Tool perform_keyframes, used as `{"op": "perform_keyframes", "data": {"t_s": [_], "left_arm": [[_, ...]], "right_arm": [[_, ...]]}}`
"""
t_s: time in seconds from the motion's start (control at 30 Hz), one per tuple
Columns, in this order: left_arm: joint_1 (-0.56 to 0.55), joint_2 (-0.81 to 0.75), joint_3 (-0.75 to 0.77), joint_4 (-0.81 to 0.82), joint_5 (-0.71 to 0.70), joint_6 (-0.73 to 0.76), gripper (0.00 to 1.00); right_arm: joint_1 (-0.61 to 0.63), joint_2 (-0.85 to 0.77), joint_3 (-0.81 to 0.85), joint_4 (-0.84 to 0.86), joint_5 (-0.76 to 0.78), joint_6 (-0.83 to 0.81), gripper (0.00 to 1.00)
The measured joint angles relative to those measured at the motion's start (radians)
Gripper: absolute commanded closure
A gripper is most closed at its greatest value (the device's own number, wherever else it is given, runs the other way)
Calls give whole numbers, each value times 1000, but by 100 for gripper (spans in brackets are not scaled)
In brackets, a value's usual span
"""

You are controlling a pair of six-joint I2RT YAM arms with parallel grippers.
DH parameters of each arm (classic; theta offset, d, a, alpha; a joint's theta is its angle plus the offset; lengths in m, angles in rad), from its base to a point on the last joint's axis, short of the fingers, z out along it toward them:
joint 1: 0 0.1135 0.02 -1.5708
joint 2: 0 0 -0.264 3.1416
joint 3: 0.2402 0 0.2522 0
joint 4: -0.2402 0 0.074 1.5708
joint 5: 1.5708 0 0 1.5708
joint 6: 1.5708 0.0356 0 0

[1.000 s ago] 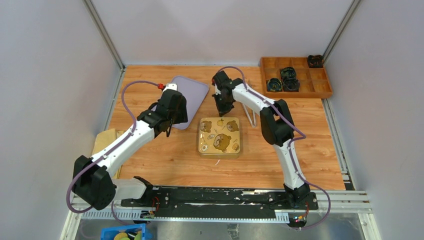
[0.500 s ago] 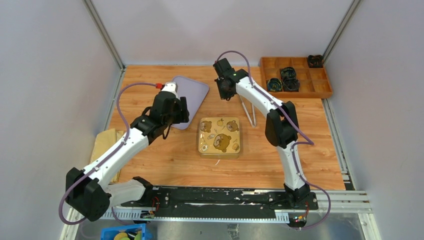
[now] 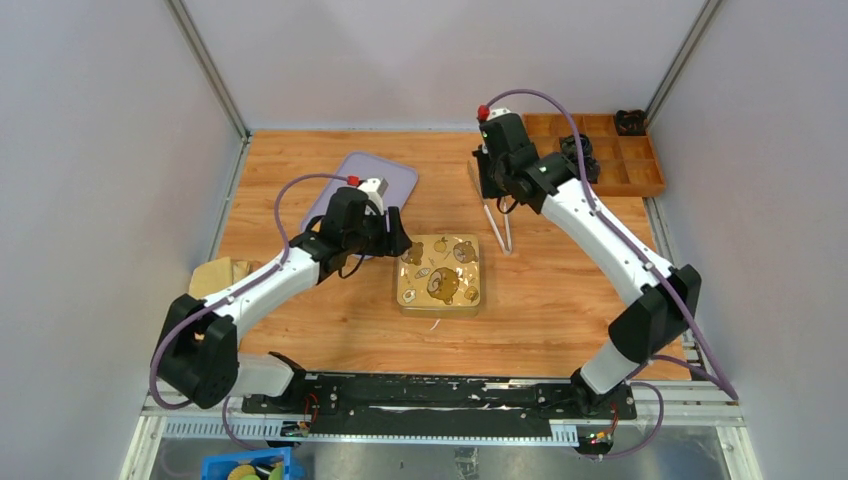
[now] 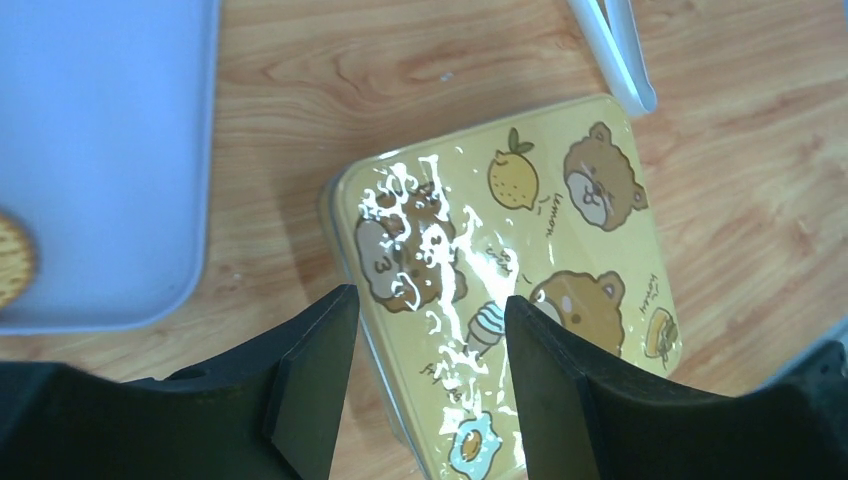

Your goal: Pack the cookies

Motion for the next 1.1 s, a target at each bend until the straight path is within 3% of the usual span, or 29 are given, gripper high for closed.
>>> {"op": "perform_keyframes", "data": {"t_s": [0.13, 0.43, 0.67, 1.1], "left_arm": [[0, 52, 7, 13, 71, -11, 49], [-2, 98, 34, -6, 148, -19, 89], [-3, 70, 120, -92, 97, 13, 100], [-43, 107, 152, -158, 75, 8, 100]], "right_arm": [[0, -80, -93, 10, -5, 1, 100], [0, -99, -190, 12, -35, 2, 100], [0, -131, -217, 21, -50, 6, 100], [0, -259, -346, 25, -59, 31, 100]]}}
